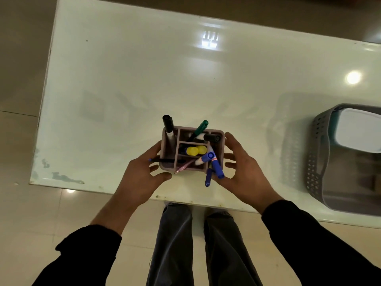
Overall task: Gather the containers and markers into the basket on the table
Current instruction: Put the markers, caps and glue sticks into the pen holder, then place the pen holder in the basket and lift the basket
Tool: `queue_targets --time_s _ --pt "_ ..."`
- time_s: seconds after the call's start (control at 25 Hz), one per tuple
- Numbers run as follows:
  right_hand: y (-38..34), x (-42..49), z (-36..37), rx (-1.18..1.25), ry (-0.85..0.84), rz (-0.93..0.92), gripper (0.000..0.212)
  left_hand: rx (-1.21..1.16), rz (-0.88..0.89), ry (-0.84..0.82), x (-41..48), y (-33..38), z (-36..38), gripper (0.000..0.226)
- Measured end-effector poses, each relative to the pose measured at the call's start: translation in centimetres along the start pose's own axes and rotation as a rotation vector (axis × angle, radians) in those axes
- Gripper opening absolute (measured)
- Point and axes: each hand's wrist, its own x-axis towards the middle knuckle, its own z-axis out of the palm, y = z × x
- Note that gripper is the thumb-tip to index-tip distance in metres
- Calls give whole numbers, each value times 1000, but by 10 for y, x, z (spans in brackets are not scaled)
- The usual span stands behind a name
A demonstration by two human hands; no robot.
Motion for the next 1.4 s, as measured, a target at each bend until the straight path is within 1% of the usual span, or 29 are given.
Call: queue_targets --time_s 0.08,0.16,0.36,0.48,0.64,0.8,0.92,1.04,1.12,1.24,1.32,1.4 --pt "-5 0 3 38 1 -15 98 -87 32 9 2 4 4 82" --pt "-8 -1 6 54 5 -27 94 -116 61 31 2 6 6 75" --pt "-1 -7 2 128 12 -45 96 -31 89 47 -4 17 14 73" --pt "3 -22 -14 136 42 -62 99 9 119 43 -13 34 23 75" --pt "17 -51 -66 145 118 -93 99 117 213 15 -22 76 52 79" --pt "30 -92 -137 105 196 -73 104 138 346 -45 -33 135 94 82" --pt "35 -134 -197 102 246 -65 98 135 429 -98 -46 181 134 83" --pt "50 -175 -245 72 256 -61 98 153 477 -166 -58 215 179 86" --pt "68 -193 -262 83 259 -48 95 149 471 -211 -64 226 204 87" --pt "107 -208 -271 88 272 -9 95 165 413 -268 -66 231 244 83" --pt "137 -207 -267 59 260 17 97 193 357 -291 -63 222 268 81" --pt "160 -202 -261 36 250 29 96 224 340 -280 -60 206 288 79"
